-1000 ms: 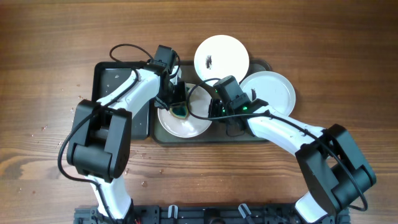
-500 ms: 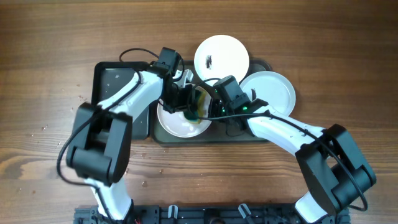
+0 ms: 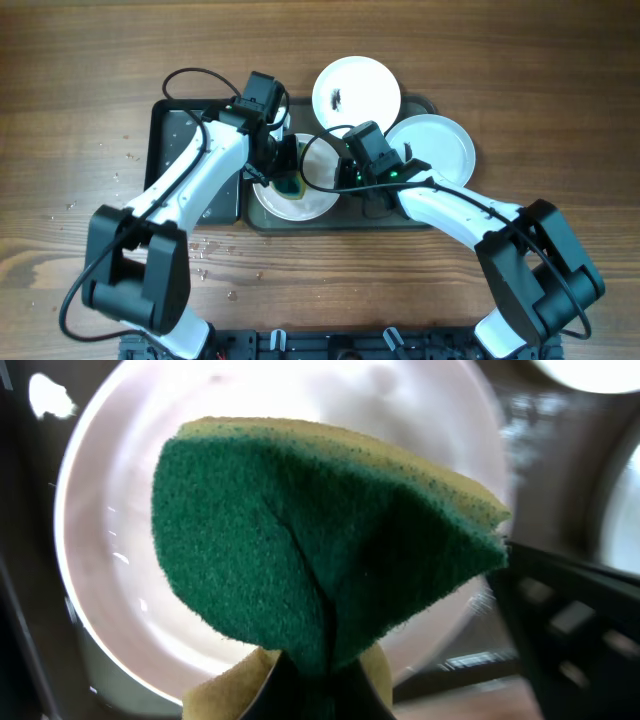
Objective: Clean dirty plates on tray and stack at the side
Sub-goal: 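Keep wiping the plate with the sponge in circular strokes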
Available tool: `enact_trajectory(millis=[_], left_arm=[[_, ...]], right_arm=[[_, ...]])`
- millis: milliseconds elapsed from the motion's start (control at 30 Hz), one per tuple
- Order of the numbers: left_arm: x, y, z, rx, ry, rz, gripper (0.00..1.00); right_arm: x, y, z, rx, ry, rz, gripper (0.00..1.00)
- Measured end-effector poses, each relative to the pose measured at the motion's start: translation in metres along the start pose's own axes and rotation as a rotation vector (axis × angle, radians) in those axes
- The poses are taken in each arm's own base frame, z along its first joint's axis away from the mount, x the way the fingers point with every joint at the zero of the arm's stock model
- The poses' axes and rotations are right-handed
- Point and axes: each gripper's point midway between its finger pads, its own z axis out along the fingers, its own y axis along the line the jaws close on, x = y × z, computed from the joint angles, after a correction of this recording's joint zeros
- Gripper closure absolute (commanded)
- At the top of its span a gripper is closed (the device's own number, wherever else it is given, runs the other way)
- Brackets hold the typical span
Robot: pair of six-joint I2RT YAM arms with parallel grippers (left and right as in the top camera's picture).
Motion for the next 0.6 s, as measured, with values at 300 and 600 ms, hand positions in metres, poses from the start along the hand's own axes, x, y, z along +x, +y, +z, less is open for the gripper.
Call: enact_trajectory(millis=[300,600], left_arm=[[-0.012,0.029,0.024,-0.164,-0.027,-0.037,0.96],[-0.013,0.039,0.047,-0.207,-0.003,-0.082,0.96]], right_arm=[[0.0,0.0,0.0,0.0,0.0,0.0,0.96],[0.0,0.0,0.0,-0.003,0.003,-0.004,0.96]])
